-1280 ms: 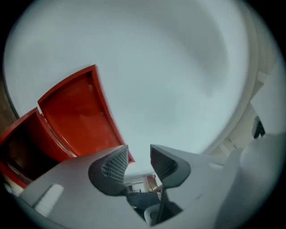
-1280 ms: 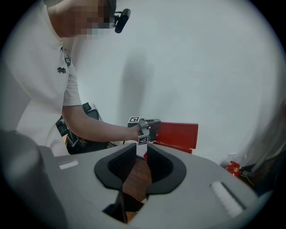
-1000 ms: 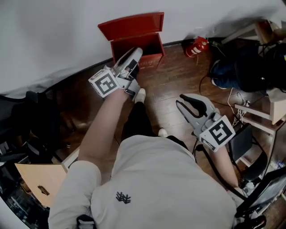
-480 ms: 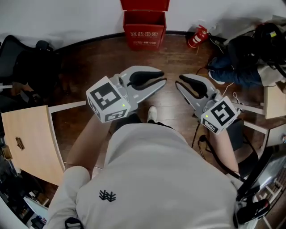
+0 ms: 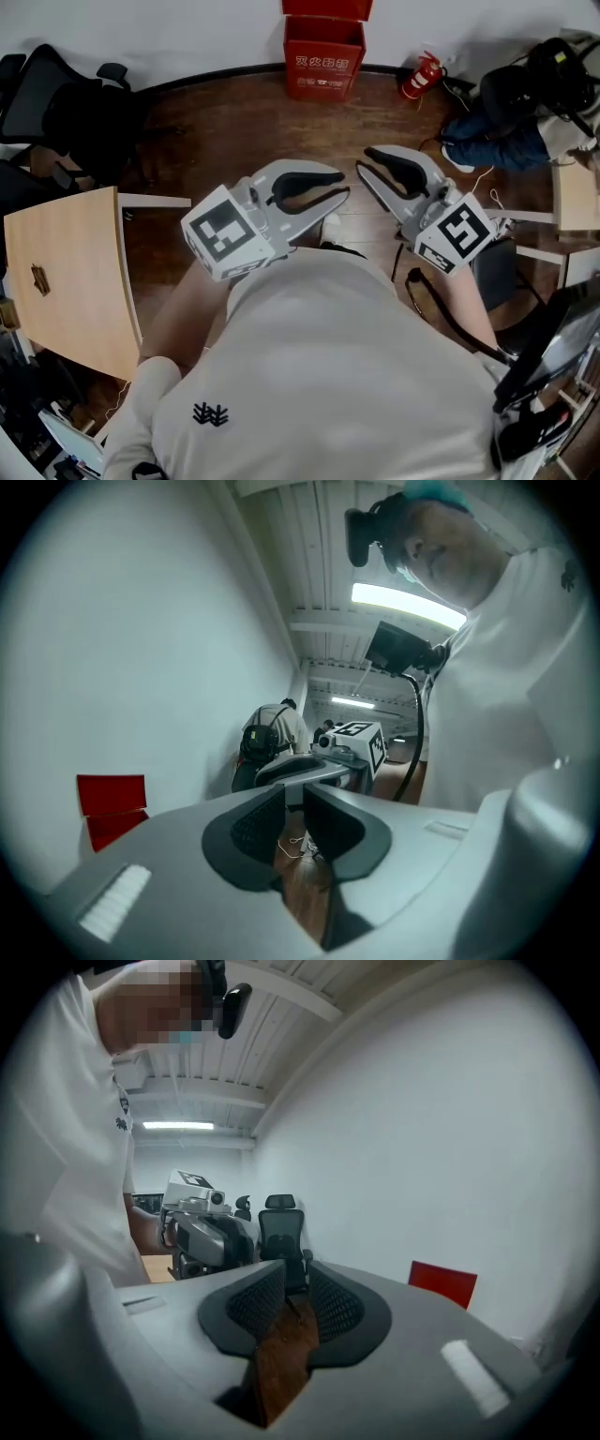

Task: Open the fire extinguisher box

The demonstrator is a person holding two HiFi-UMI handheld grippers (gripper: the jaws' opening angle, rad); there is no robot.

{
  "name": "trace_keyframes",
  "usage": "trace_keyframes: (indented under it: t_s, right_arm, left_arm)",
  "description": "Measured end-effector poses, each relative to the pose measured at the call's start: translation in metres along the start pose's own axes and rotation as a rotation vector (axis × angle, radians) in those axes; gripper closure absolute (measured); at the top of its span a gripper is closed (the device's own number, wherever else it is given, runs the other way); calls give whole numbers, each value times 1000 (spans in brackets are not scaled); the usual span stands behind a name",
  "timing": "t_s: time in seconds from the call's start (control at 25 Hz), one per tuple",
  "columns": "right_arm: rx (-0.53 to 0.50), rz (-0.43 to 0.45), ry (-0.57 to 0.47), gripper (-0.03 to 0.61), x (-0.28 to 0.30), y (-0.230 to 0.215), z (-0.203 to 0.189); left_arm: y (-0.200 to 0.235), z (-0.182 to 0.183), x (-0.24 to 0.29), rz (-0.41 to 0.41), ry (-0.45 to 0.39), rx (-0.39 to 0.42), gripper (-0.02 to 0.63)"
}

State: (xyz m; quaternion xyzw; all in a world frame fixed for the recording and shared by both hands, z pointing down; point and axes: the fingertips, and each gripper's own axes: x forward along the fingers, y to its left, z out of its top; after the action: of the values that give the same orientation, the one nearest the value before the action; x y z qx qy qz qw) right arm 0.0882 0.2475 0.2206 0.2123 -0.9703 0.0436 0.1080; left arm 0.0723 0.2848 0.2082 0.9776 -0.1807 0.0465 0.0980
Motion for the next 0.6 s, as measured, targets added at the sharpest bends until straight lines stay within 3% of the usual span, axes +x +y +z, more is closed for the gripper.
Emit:
trace_keyframes:
  t_s: [0.28,0.6]
  right_arm:
    - [-38,-49,-20,499,22,78,22]
    - [-49,-112,-9,500,22,142,18]
  left_arm:
    - [-34,-3,-84,-16,-43,-22,554]
    - [-69,-20,-125,-62,-52,-9,554]
